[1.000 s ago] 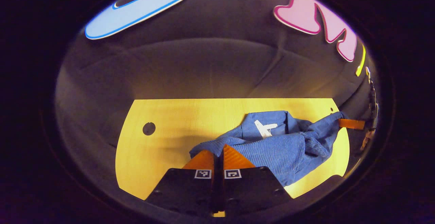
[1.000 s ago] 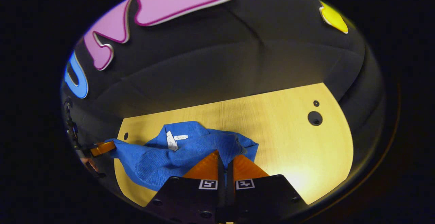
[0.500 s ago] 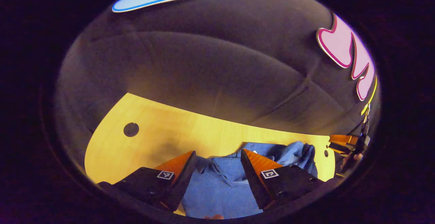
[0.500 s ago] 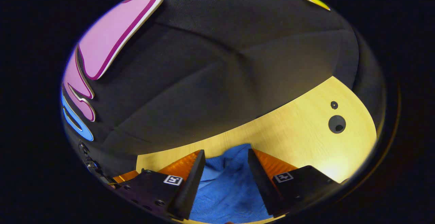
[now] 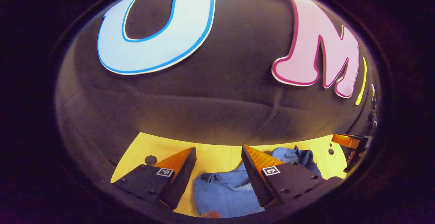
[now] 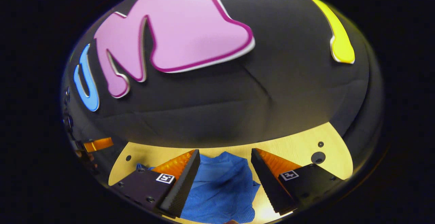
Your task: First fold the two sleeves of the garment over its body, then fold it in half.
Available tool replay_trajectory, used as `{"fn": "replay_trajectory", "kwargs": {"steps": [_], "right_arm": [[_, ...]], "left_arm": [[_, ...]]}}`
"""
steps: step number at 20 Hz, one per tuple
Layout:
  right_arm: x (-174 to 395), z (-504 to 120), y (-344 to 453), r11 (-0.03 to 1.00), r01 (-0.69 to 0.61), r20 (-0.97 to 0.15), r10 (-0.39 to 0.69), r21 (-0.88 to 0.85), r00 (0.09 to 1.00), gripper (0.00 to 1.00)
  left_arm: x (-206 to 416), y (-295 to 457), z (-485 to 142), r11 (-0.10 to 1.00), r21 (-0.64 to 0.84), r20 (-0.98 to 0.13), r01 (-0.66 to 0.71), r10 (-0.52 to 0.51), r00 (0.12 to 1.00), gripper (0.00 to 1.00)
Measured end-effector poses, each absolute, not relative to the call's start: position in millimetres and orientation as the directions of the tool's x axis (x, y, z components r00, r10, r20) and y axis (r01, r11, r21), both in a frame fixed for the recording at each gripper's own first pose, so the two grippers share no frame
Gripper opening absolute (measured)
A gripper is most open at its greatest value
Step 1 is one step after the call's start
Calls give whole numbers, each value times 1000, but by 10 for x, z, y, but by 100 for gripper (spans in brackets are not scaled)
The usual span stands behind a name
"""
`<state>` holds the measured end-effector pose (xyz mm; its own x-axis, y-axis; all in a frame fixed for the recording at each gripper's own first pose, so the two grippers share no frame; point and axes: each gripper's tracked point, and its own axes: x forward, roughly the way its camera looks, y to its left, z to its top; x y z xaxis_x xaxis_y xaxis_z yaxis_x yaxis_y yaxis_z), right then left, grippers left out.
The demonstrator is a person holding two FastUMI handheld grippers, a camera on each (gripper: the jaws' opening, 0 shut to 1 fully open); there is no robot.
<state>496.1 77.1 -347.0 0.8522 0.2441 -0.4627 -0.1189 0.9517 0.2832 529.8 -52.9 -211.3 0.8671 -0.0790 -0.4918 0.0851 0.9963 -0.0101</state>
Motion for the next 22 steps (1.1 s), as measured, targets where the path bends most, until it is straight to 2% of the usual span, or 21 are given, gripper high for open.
{"fn": "replay_trajectory", "kwargs": {"steps": [4, 10, 14, 18, 21, 22], "right_arm": [[4686, -3014, 873, 958, -182, -402, 259, 221, 878, 97], [3838, -2175, 1081, 955, -256, -296, 289, 148, 910, 98], [3066, -1669, 1136, 961, -258, -218, 274, 98, 937, 97], [2190, -1241, 1079, 977, -209, -158, 212, 39, 964, 97], [1498, -981, 1072, 983, -181, -91, 183, 35, 979, 97], [1300, -958, 1035, 985, -169, -88, 172, 45, 981, 97]], "left_arm": [[4842, -705, -1804, 995, 4, -456, 96, -84, 886, 79], [3916, -866, -1119, 992, 30, -310, 126, -111, 944, 79], [3099, -888, -754, 987, 31, -217, 155, -145, 965, 79], [2283, -832, -549, 988, 27, -96, 153, -150, 984, 77], [1611, -740, -552, 988, 46, -52, 147, -145, 988, 76], [1394, -682, -536, 989, 70, -43, 128, -126, 991, 79]]}}
